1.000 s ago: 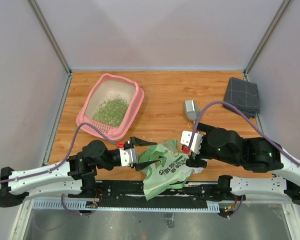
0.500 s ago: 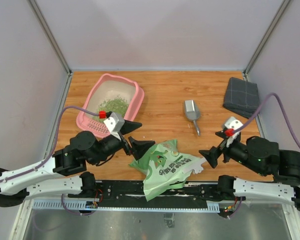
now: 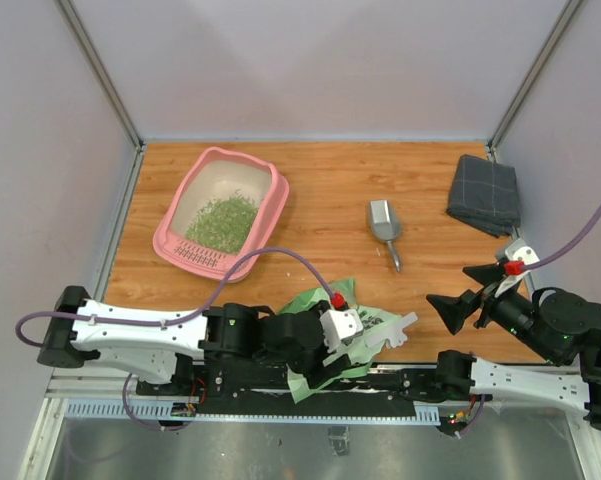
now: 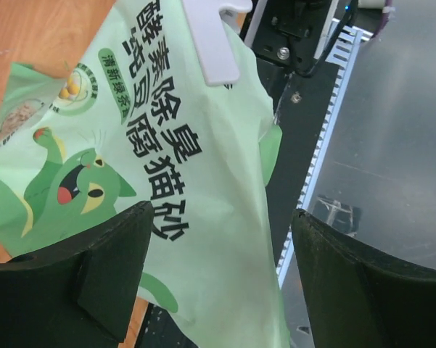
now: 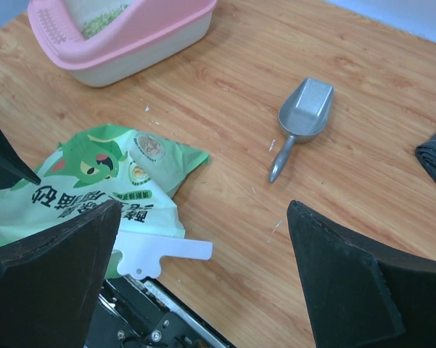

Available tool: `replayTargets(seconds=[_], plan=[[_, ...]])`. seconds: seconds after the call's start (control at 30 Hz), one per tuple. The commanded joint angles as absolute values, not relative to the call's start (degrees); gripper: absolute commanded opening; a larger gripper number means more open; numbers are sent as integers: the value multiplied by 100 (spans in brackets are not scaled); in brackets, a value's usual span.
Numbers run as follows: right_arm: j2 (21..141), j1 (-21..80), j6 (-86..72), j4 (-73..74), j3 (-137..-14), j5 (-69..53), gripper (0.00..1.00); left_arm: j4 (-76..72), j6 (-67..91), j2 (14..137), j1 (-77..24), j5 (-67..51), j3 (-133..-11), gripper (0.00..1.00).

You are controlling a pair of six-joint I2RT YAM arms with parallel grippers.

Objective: Fill the litter box with clean litter
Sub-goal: Adjust the cat litter bag at the center of the board.

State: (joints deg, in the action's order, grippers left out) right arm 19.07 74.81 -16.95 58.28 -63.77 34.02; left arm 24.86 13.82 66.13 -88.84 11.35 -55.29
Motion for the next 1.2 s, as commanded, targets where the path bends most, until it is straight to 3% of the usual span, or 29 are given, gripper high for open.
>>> replayTargets(seconds=[0.0,0.07,0.23,0.3,0.33,0.43,0.9,1.1,1.17], plan=[[1778,7576,-1823,5738,-6507,3691,98,2540,1139,7079,-9070,1579,-6101,82],[1832,7576,-1808,5748,-6523,3676,98,2531,1068,7330,-9089,1786,-6169,81],[2020,7576,-1766,5741,-6575,3647,98,2468,819,7769,-9091,2197,-6200,61],[2076,7576,-1731,5667,-6552,3633,98,2277,707,7803,-9093,2579,-6121,23],[2103,7576,-1704,5616,-6530,3604,98,2125,623,7798,-9088,2748,-6042,15],[2180,7576,-1614,5491,-6507,3519,98,1672,339,7802,-9023,3142,-5786,1],[2242,7576,-1385,5458,-6565,3667,98,-43,-886,8088,-6814,2436,-5733,0],[2138,7576,-1470,5477,-6516,3683,98,-238,-853,8476,-6454,2574,-6009,0],[2155,7576,-1520,5540,-6479,3689,98,-177,-618,8515,-6451,2553,-6081,9]])
